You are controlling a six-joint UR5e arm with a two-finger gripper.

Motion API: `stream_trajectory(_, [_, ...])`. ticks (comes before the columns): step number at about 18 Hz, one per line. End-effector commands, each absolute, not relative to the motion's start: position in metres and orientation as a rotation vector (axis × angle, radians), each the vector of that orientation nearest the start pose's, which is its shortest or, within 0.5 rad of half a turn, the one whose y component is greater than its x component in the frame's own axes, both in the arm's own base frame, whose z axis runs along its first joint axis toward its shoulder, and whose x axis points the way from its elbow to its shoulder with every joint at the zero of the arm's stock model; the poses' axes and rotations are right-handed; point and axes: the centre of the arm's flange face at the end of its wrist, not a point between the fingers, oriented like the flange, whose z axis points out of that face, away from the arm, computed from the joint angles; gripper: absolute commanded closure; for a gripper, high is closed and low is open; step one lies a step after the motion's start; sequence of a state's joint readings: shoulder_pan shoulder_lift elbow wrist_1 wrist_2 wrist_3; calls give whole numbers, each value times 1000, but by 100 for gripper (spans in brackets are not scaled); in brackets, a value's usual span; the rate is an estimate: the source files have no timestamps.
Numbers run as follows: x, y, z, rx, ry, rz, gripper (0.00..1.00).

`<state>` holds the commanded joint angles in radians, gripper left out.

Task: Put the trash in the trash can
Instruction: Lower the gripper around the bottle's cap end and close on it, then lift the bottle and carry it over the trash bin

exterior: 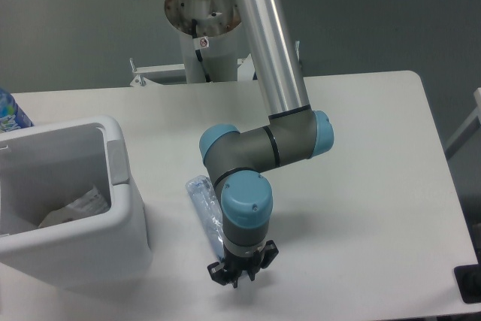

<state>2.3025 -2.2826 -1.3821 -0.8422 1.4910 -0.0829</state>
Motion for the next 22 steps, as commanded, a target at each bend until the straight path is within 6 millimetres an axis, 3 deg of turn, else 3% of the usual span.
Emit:
stream_trajectory(9, [-398,632,232,-2661,-1140,1,71])
stream_trajectory(13, [-414,623,255,-2615,-1138,26,73])
stream_trajectory(15, [-438,616,293,-2528,-1135,72,73])
stream_trajectory(17, [-455,618,347,-2422,-1110,77,73])
stream_trajectory(22, [-470,605,474,-2202,-1038,74,73])
